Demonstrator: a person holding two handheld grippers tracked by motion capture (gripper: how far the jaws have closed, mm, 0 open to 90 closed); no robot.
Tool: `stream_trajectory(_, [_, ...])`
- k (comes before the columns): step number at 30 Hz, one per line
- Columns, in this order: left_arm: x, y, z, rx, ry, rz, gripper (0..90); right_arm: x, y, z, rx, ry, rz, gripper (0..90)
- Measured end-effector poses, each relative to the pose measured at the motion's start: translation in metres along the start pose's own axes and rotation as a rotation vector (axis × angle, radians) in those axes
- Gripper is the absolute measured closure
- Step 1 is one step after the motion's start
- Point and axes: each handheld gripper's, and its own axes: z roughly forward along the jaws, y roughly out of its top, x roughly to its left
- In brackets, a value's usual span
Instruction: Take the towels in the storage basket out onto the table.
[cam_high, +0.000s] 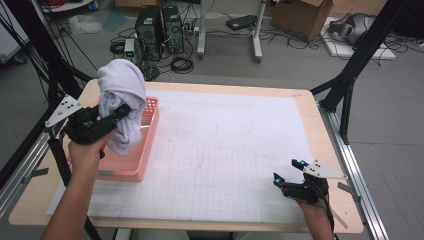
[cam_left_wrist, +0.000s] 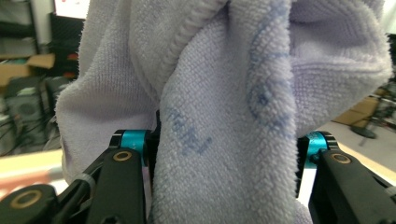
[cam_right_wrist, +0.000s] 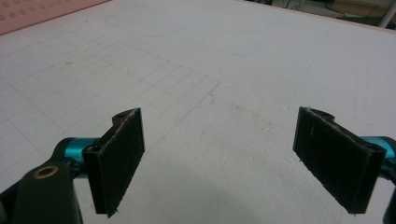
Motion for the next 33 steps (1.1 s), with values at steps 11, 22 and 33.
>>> stream_trajectory(11, [-0.057,-0.007,0.028,0.029,-0.172,0.072,49.8,0.002,0.002,0.005,-0.001,0.023,0.005,15.3])
stream_trajectory(22, [-0.099,-0.035,0.063,0.094,-0.295,0.075,49.2,0.001,0.001,0.005,0.007,0.020,0.011,15.3])
stream_trajectory(33, [-0.124,-0.074,0.089,0.173,-0.324,0.046,48.4,0.000,-0.003,0.003,0.011,0.030,0.021,15.3])
